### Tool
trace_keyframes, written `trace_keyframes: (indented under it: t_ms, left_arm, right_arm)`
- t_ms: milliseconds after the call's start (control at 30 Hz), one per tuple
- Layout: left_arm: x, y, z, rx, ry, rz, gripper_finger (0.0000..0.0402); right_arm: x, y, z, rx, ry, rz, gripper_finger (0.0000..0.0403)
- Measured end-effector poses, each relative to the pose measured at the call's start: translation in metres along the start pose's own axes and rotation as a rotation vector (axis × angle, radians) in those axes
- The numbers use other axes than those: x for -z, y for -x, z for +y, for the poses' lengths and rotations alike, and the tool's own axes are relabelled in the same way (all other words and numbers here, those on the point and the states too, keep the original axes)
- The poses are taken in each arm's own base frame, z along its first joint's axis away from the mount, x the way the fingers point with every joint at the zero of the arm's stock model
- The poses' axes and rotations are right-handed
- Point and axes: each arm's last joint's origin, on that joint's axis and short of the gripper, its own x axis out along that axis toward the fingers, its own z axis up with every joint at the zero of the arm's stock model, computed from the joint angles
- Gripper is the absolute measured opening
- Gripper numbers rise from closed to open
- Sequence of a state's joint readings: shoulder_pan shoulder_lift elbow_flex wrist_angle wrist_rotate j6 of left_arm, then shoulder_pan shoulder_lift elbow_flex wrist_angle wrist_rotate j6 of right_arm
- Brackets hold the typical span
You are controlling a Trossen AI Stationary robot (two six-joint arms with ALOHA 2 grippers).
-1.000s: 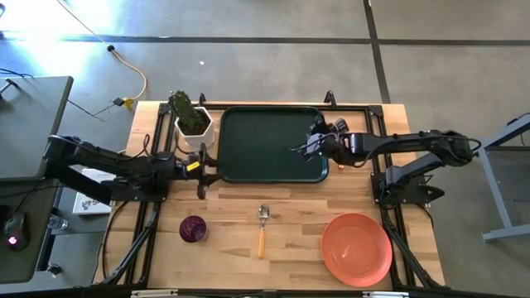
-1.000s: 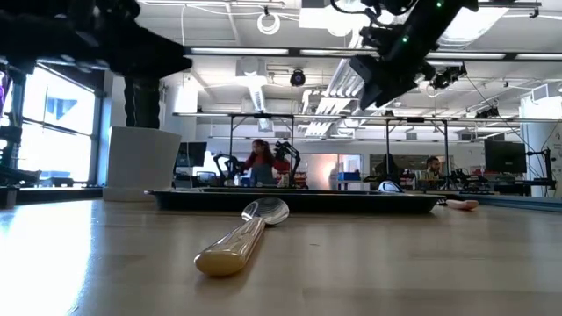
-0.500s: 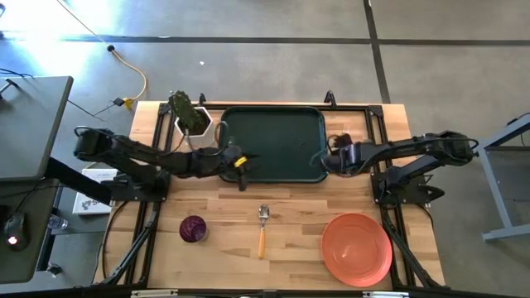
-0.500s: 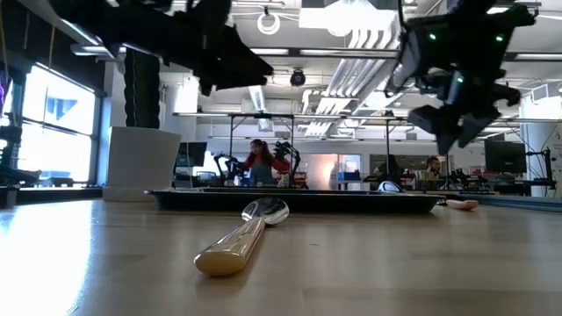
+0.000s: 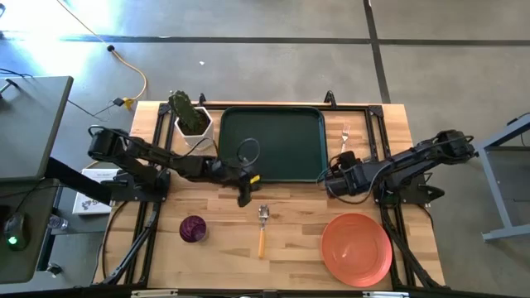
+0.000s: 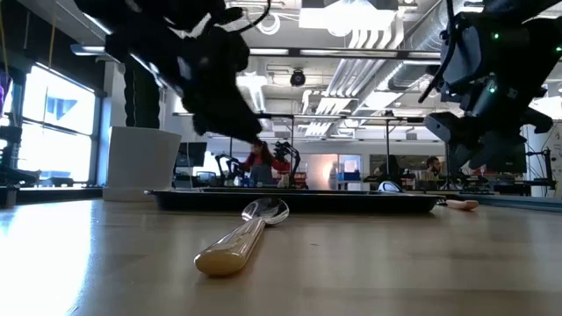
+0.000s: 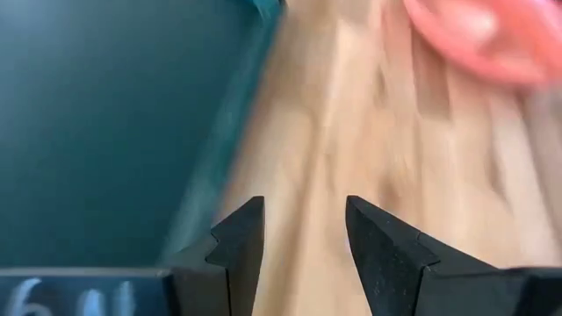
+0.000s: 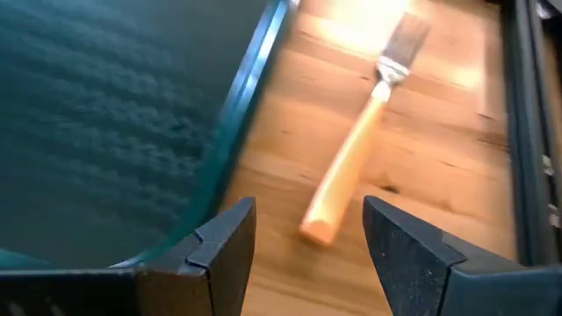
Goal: Pick and place plate/cup/fork/spoon on tray
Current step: Put the orange plate on the dark green tray
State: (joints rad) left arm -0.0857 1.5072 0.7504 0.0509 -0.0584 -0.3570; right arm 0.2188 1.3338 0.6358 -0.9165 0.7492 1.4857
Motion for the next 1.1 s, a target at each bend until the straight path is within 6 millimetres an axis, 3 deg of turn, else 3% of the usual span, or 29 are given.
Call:
trace_keyframes:
  t_ms: [133,267,433,567,733,1100]
  left_arm:
    - [0.010,0.026,-0.015,0.011,-0.020,0.242,0.0144]
    - [0.012,0.065,-0.036,0.017,-0.080,0.441,0.0133]
    - [0.013,0.112,-0.064,0.092,-0.187,0.552,0.0122]
    - [0.024,0.135,-0.081,0.192,-0.274,0.580,0.0111]
    - [0.032,0.142,-0.089,0.193,-0.327,0.583,0.0104]
    - [0.044,0.122,-0.087,0.061,-0.408,0.704,0.0102]
  right_arm:
    - [-0.004,0.005,0.007,-0.040,-0.021,-0.057,0.0201]
    - [-0.005,0.006,0.013,-0.088,-0.016,-0.074,0.0201]
    - [-0.006,0.007,0.019,-0.138,-0.005,-0.078,0.0201]
    - [-0.007,0.008,0.023,-0.174,0.020,-0.060,0.0201]
    - [-0.007,0.009,0.027,-0.208,0.024,-0.055,0.0201]
    - [-0.007,0.009,0.027,-0.210,0.023,-0.056,0.0201]
